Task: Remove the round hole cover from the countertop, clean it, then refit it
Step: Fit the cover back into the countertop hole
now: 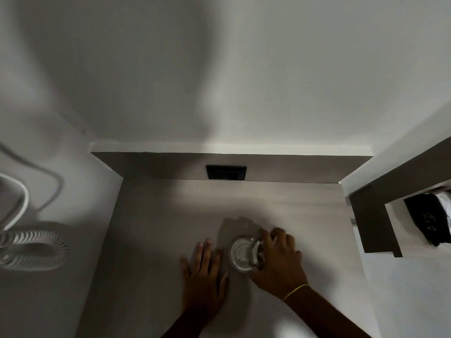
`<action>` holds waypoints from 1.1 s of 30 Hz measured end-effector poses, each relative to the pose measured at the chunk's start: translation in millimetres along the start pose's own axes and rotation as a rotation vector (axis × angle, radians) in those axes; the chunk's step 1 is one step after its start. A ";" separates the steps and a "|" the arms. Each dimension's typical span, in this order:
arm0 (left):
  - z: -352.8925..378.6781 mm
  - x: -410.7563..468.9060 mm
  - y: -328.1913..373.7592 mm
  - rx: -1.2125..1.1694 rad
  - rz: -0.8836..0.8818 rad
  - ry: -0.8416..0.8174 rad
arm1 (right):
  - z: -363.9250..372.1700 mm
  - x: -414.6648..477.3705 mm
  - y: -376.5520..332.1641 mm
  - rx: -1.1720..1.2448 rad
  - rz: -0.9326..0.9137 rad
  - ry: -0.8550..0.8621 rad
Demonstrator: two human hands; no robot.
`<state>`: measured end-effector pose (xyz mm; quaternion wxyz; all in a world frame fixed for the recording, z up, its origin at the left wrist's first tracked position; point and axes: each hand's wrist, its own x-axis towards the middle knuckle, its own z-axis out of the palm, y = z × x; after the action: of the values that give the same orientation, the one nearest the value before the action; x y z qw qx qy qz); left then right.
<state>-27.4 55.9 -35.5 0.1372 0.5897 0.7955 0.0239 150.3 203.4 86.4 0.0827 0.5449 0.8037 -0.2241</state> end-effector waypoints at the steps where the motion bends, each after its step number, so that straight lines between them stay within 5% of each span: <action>1: -0.6 0.4 0.8 -0.001 -0.007 -0.007 | 2.8 1.1 -9.2 -0.003 -0.028 -0.009; 33: -6.9 -2.0 2.5 0.044 -0.007 0.035 | 38.8 18.4 -41.0 -0.145 -0.195 -0.113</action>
<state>-26.3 55.7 -28.1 0.1102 0.5892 0.8003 0.0162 101.3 188.8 56.2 0.1449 0.4431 0.8612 -0.2027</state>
